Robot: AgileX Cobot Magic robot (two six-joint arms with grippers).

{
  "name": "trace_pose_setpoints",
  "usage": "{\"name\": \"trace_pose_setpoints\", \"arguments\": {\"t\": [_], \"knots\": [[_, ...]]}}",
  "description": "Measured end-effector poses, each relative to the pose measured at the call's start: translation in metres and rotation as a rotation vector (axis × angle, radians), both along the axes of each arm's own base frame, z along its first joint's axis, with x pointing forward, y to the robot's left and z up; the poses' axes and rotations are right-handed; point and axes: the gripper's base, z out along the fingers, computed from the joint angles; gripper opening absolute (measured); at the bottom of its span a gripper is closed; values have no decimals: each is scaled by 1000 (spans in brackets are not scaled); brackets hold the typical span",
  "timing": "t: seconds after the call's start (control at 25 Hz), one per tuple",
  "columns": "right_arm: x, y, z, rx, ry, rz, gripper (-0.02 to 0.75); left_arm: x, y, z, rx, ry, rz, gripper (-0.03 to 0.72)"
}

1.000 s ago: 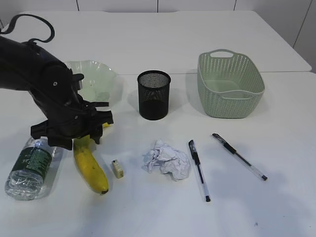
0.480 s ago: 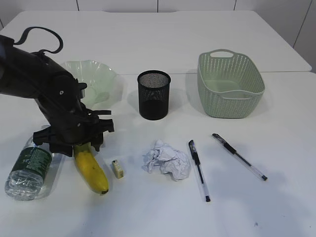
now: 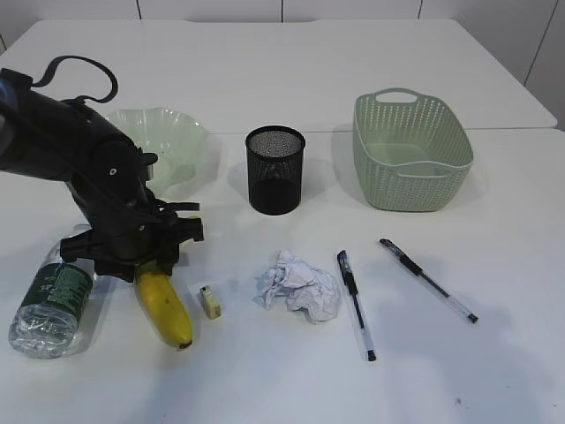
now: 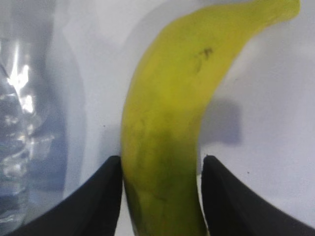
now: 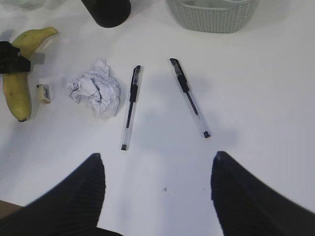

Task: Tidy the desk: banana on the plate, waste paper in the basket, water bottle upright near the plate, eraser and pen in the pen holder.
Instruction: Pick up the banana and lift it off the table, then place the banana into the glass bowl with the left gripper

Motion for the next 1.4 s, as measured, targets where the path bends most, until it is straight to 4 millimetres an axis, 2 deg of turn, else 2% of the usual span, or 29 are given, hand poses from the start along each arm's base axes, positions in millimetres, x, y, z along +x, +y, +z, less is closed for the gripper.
{"name": "trace_pose_setpoints", "arguments": {"t": [0.28,0.56,0.68,0.88,1.04,1.24,1.4], "knots": [[0,0,0,0,0,0,501,0,0,0,0,0,0,264],[0,0,0,0,0,0,501,0,0,0,-1,-1,2,256],[0,0,0,0,0,0,501,0,0,6,-9,-17,1,255],[0,0,0,0,0,0,501,2,-1,37,-56,-99,2,255],[0,0,0,0,0,0,501,9,-5,77,-111,-211,1,255],[0,0,0,0,0,0,501,32,-5,125,-185,-370,19,255],[0,0,0,0,-2,-1,501,55,12,158,-233,-496,73,255]]}}
